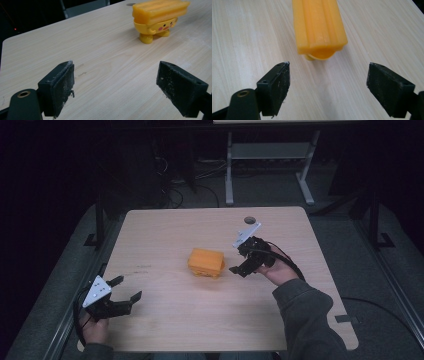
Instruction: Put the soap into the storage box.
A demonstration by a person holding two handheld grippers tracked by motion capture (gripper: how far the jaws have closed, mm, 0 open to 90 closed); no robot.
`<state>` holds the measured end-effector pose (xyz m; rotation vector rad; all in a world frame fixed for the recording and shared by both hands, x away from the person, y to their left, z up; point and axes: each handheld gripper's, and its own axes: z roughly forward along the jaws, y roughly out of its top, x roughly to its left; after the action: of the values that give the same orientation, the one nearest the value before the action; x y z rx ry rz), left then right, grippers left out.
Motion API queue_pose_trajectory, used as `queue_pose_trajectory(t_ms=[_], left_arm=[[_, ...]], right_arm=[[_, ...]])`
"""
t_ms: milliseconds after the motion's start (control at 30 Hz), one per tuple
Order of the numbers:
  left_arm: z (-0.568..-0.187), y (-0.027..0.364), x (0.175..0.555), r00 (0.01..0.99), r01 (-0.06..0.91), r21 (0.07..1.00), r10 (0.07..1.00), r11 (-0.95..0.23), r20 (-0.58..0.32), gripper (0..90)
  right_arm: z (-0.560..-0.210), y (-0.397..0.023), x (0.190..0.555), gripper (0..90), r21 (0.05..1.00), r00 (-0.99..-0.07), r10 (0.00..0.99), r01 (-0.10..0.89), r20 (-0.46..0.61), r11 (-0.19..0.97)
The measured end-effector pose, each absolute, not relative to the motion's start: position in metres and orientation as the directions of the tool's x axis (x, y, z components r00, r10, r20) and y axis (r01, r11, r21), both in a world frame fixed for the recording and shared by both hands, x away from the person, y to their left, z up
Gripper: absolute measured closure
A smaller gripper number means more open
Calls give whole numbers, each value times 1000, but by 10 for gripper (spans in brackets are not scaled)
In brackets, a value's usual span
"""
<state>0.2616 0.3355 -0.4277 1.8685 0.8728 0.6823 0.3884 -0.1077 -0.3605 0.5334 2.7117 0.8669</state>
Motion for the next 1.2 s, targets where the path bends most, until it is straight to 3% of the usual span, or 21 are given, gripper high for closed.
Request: queue_pose_trajectory(t_ms=[1200], left_arm=[[-430,334,262,594,292,897,798,-332,102,139]], right_arm=[[-380,-163,365,183,630,-857,511,357,-73,689]])
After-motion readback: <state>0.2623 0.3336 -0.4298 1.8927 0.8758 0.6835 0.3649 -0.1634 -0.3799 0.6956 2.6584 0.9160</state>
